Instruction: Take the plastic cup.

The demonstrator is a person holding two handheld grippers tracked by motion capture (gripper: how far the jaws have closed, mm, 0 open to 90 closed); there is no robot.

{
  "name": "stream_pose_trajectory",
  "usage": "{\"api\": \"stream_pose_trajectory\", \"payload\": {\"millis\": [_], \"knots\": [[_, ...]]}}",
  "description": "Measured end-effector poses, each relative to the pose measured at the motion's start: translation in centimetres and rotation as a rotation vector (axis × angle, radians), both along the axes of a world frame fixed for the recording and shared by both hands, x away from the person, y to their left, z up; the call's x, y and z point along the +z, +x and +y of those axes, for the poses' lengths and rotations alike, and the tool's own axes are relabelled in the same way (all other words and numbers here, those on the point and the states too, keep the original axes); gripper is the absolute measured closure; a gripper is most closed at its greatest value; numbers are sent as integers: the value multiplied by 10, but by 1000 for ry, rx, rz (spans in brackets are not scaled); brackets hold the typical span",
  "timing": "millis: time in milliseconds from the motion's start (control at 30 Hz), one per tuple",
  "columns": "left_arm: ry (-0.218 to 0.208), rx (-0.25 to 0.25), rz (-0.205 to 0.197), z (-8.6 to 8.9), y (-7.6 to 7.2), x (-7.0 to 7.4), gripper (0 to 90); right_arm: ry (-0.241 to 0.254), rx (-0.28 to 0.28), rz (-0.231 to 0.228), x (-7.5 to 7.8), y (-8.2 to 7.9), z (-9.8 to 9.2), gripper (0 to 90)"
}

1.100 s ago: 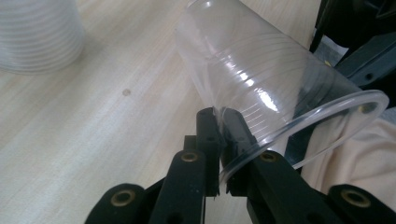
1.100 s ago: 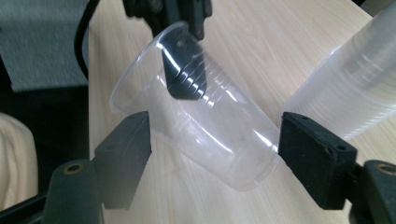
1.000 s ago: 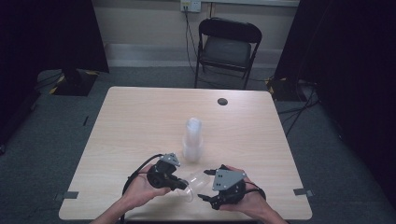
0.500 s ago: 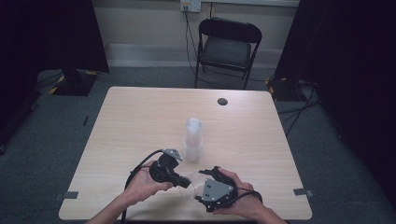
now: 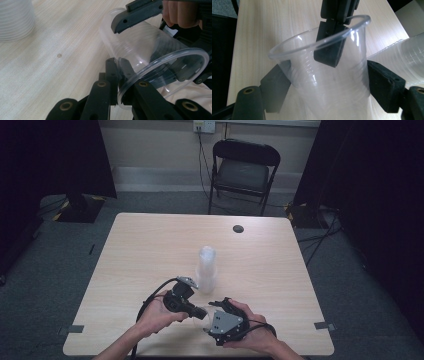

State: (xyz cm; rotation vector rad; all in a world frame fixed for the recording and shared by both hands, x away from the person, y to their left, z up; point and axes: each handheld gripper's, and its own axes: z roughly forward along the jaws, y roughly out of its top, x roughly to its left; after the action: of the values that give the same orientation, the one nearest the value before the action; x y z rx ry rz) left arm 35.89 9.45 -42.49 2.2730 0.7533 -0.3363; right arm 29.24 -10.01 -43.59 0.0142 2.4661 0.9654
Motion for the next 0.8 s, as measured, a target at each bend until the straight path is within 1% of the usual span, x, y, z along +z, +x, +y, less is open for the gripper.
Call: {"api": "stream_pose_trajectory", "payload": {"millis": [33,67,100,167,200,233,267,300,333,367,400,433,500,533,567,600,667,733,800], "knots": [[-5,1,5,0,1,-1,873,-1,5,-2,0,1,0,234],[5,4,8,-1,1,0,873,-2,-3,-3,-1,0,1,234],[2,-3,7,-2,2,-1,873,-7,2,-6,-1,0,1,233],[8,4,-1,-3,2,-1,872,-6,2,-1,0,1,3,229],[-14,8,11,-4,2,0,870,-5,6,5,0,2,3,229],[-11,-3,3,-4,3,0,871,-2,3,-3,0,2,4,229],[4,1,-7,-5,3,1,871,1,1,-3,0,2,5,229],[-10,1,-4,-6,3,1,869,2,2,1,1,2,6,231],[-5,8,-5,-7,3,2,869,0,2,5,1,2,6,241],[11,14,-17,-6,4,3,867,-1,1,0,1,2,6,257],[-15,21,-6,-6,4,3,865,7,0,-3,1,3,6,266],[-3,26,-13,-5,5,4,862,13,0,-3,1,3,5,274],[-14,33,-26,-5,5,4,855,27,-4,-5,2,3,4,284],[-12,53,-43,-5,5,5,851,30,-7,-6,3,4,3,301],[-23,57,-44,-5,5,5,845,40,-12,0,3,5,3,310],[-23,70,-51,-5,4,5,845,52,-20,7,3,6,2,309],[-30,79,-54,-6,4,5,831,66,-25,15,3,9,1,307],[-45,73,-45,-6,5,5,815,72,-29,19,3,9,0,309],[-46,77,-50,-6,5,5,810,82,-36,27,3,10,-1,312]]}}
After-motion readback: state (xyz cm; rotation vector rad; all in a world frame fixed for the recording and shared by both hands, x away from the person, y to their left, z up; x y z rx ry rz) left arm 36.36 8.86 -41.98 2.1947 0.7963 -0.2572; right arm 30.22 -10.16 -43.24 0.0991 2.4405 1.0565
